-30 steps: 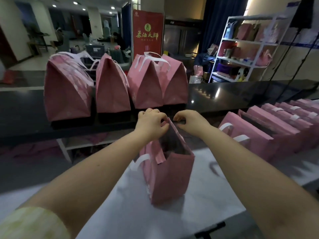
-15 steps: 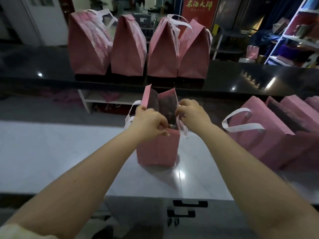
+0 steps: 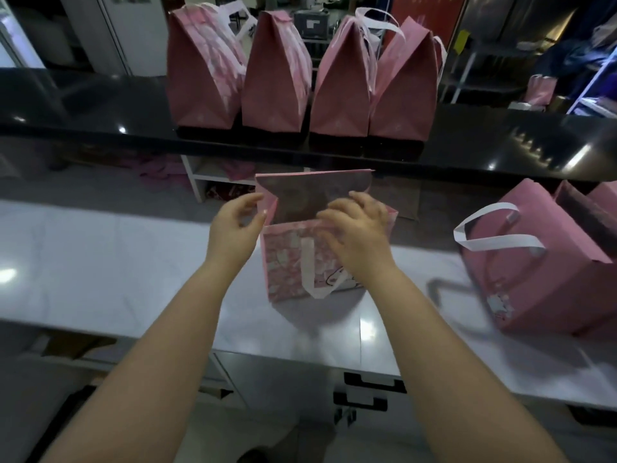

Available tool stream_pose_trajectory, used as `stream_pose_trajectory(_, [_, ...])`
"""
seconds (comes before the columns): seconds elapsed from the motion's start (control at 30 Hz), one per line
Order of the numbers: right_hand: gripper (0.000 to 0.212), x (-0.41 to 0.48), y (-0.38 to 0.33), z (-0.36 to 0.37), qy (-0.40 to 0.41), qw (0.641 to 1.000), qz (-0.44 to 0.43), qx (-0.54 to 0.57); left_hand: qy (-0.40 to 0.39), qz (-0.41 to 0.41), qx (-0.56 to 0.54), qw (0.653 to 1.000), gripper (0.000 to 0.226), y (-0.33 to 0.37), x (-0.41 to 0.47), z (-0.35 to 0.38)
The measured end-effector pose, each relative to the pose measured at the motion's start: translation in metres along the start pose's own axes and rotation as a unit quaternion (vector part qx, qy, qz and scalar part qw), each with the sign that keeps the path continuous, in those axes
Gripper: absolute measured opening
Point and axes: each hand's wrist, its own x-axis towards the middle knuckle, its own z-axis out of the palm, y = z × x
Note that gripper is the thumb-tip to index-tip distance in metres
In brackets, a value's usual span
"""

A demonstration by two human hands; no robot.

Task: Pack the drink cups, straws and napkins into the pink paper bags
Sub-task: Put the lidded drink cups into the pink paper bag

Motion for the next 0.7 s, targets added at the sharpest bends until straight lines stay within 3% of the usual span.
stream_pose_trajectory(0.07, [0.038,-0.006,0.012,-0.003,0.066,0.993,0.085,0.045,0.024,-0.074,-0.108,0.991,0.028,-0.006,-0.019,0.009])
stream_pose_trajectory(0.13, [0.044,-0.014,0.025,-0.006,0.113,0.966,0.183,0.141,0.022,-0.093,-0.163,0.982,0.031,-0.014,-0.036,0.017])
stream_pose_trajectory(0.3, [0.046,-0.039,0.042,0.0,0.107,0.839,0.392,0.363,0.037,-0.106,-0.159,0.981,0.025,-0.029,-0.057,0.036])
stream_pose_trajectory(0.47, [0.033,-0.057,0.04,0.017,0.101,0.771,0.464,0.425,0.076,-0.157,-0.151,0.973,0.015,-0.049,-0.07,0.045])
stream_pose_trajectory(0.7, [0.011,-0.055,0.016,0.035,0.19,0.709,0.516,0.442,0.123,-0.21,-0.197,0.95,0.011,-0.057,-0.072,0.036])
